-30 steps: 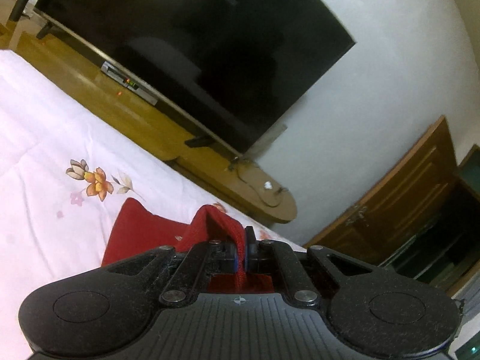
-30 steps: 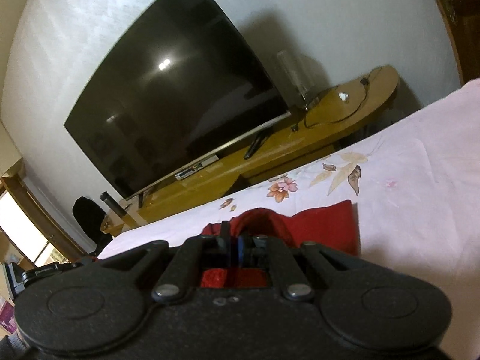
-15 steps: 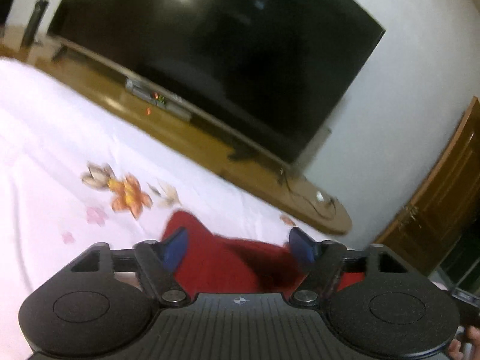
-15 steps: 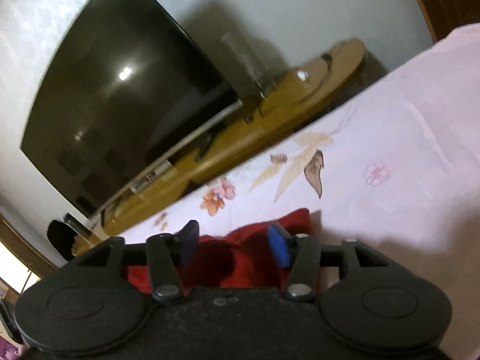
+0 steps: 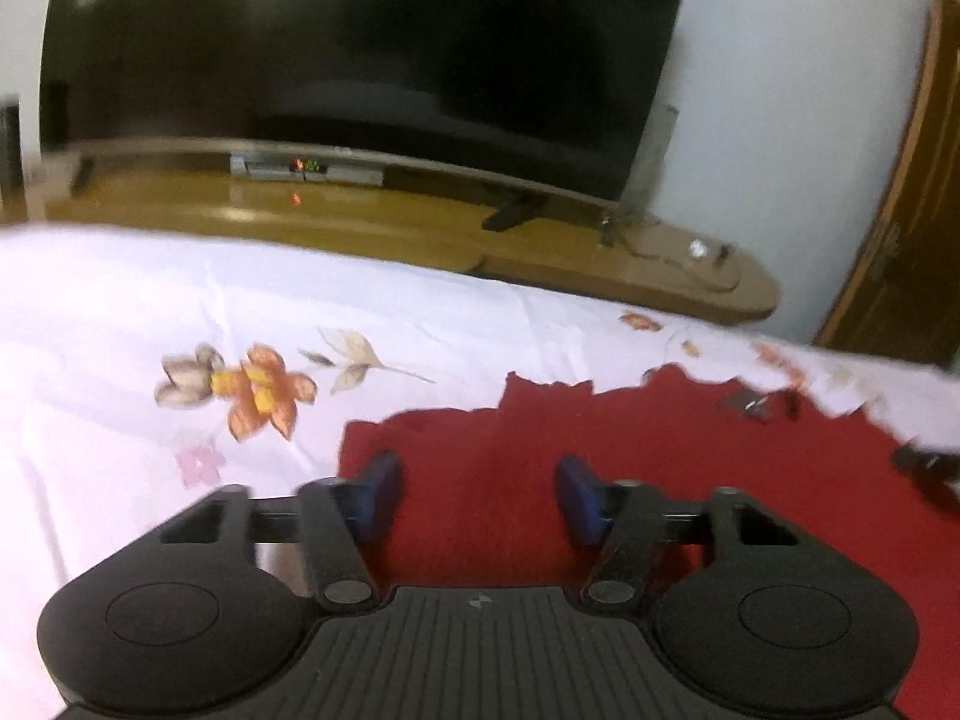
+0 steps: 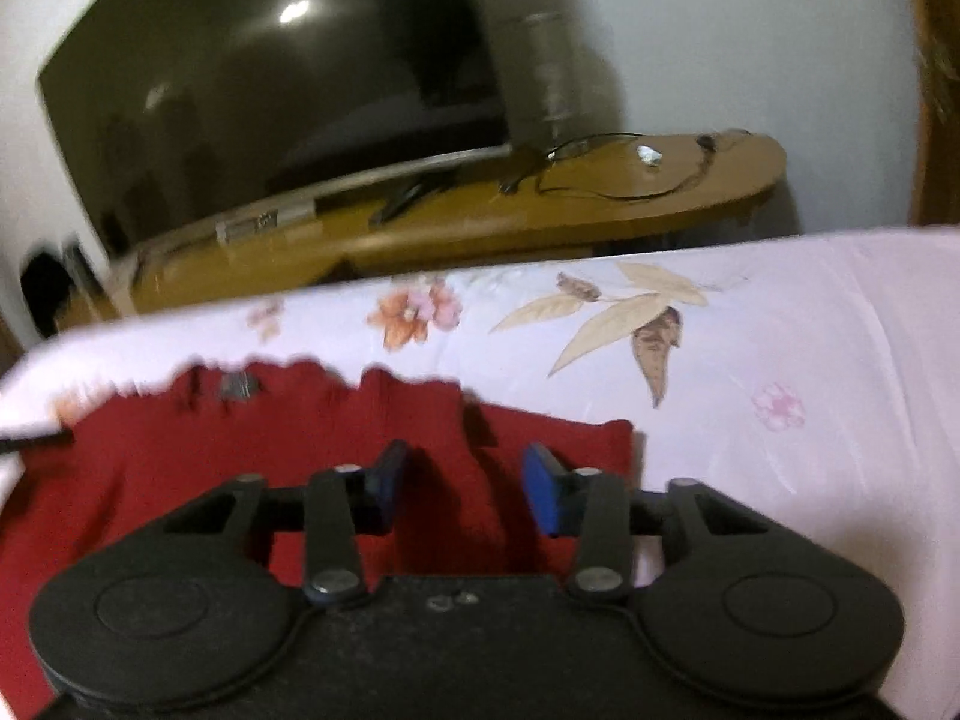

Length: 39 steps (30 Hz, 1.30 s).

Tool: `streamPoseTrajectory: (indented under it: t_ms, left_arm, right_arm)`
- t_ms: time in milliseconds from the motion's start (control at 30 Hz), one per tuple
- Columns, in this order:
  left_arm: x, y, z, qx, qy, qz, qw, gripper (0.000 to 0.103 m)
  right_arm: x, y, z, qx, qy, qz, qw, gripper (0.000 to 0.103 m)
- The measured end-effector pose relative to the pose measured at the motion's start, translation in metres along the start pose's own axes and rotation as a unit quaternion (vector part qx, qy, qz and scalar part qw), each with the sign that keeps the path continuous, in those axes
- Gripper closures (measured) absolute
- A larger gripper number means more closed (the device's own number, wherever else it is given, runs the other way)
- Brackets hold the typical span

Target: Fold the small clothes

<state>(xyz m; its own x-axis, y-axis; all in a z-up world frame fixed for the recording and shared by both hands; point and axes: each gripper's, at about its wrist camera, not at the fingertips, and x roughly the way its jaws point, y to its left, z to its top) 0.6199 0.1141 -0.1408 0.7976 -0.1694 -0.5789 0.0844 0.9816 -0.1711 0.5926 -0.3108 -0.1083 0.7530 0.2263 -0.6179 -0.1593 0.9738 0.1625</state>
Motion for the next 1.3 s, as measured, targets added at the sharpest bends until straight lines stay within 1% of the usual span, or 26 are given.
streamPoseTrajectory:
  t_ms: [33,67,100,133,200,233,300,367,433,467,500,633,700,733,767,833,867,900,1000,1033,1067,1133,1200,1233,1300]
  left_arm:
    - [0.001,-0.005,0.000,0.010,-0.002,0.007,0.9999,0.057]
    - [0.001,-0.010,0.000,0.022,-0.004,0.012,0.9997,0.068]
    - [0.001,-0.013,0.001,0.032,-0.006,0.008,0.9994,0.081]
    - [-0.002,-0.013,0.000,0.038,-0.004,0.000,0.9993,0.091]
    - [-0.007,-0.016,0.000,0.047,-0.009,0.006,0.9988,0.091]
    - [-0.009,-0.015,0.000,0.041,-0.016,0.005,0.9990,0.094]
    - [-0.014,-0.010,0.001,0.026,-0.031,0.001,0.9992,0.097]
    - [-0.024,-0.009,0.001,0.019,-0.064,-0.012,0.9977,0.097]
    - [-0.030,-0.008,0.002,0.014,-0.089,-0.020,0.9957,0.097]
    - [-0.032,-0.008,0.003,0.015,-0.096,-0.021,0.9950,0.098]
    - [-0.031,-0.008,0.004,0.016,-0.101,-0.020,0.9946,0.101]
    - [-0.029,-0.003,0.007,-0.004,-0.130,-0.017,0.9913,0.101]
    - [-0.023,-0.002,0.004,-0.008,-0.126,-0.018,0.9919,0.101]
    - [-0.017,-0.002,0.005,-0.009,-0.114,-0.012,0.9933,0.101]
    - [-0.011,-0.001,0.007,-0.012,-0.099,-0.005,0.9950,0.101]
    - [0.008,-0.002,0.012,-0.014,-0.042,0.022,0.9988,0.101]
    - [0.014,-0.002,0.014,-0.014,-0.028,0.027,0.9991,0.101]
    - [0.017,-0.003,0.015,-0.015,-0.021,0.029,0.9992,0.101]
    - [0.015,-0.001,0.014,-0.021,-0.022,0.020,0.9993,0.101]
    - [0.012,-0.001,0.014,-0.024,-0.028,0.022,0.9991,0.101]
    - [0.005,-0.001,0.014,-0.022,-0.046,0.019,0.9985,0.101]
    - [-0.010,-0.003,0.017,-0.023,-0.095,0.002,0.9952,0.101]
    - [-0.019,-0.008,0.024,-0.016,-0.135,-0.003,0.9907,0.101]
    - [-0.021,-0.012,0.027,-0.011,-0.150,-0.009,0.9887,0.101]
    - [-0.020,-0.017,0.029,-0.003,-0.164,-0.005,0.9864,0.101]
  right_arm:
    - [0.002,0.005,-0.001,-0.017,-0.001,-0.007,1.000,0.073]
    - [0.004,0.012,-0.003,-0.036,-0.004,-0.015,0.999,0.076]
    - [0.004,0.016,-0.005,-0.050,-0.007,-0.022,0.998,0.081]
    - [0.004,0.021,-0.006,-0.063,-0.013,-0.031,0.997,0.083]
    - [0.004,0.029,-0.010,-0.084,-0.022,-0.045,0.995,0.088]
    - [0.002,0.031,-0.011,-0.089,-0.027,-0.051,0.994,0.089]
    - [-0.001,0.032,-0.012,-0.091,-0.039,-0.057,0.993,0.093]
    - [-0.005,0.031,-0.010,-0.090,-0.053,-0.059,0.993,0.095]
    - [-0.012,0.030,-0.008,-0.085,-0.073,-0.060,0.992,0.095]
    - [-0.016,0.029,-0.006,-0.082,-0.083,-0.060,0.991,0.095]
    - [-0.019,0.028,-0.005,-0.080,-0.093,-0.059,0.991,0.095]
    - [-0.023,0.025,-0.001,-0.079,-0.118,-0.068,0.987,0.095]
    - [-0.021,0.022,0.000,-0.072,-0.127,-0.079,0.986,0.095]
    - [-0.018,0.021,0.000,-0.071,-0.127,-0.083,0.986,0.095]
    - [-0.012,0.020,-0.001,-0.070,-0.119,-0.085,0.987,0.095]
    - [0.008,0.017,-0.005,-0.066,-0.074,-0.094,0.991,0.095]
    - [0.017,0.015,-0.004,-0.058,-0.050,-0.098,0.992,0.095]
    - [0.021,0.012,0.000,-0.048,-0.041,-0.098,0.993,0.095]
    - [0.021,0.009,0.000,-0.040,-0.045,-0.097,0.993,0.095]
    - [0.020,0.009,0.000,-0.040,-0.045,-0.095,0.994,0.095]
    - [0.019,0.009,0.000,-0.041,-0.046,-0.097,0.993,0.095]
    - [0.007,0.016,0.000,-0.056,-0.078,-0.094,0.991,0.095]
    - [-0.003,0.021,0.003,-0.066,-0.106,-0.088,0.988,0.095]
    - [-0.006,0.021,0.004,-0.063,-0.117,-0.086,0.987,0.095]
    - [-0.008,0.019,0.009,-0.051,-0.133,-0.085,0.986,0.095]
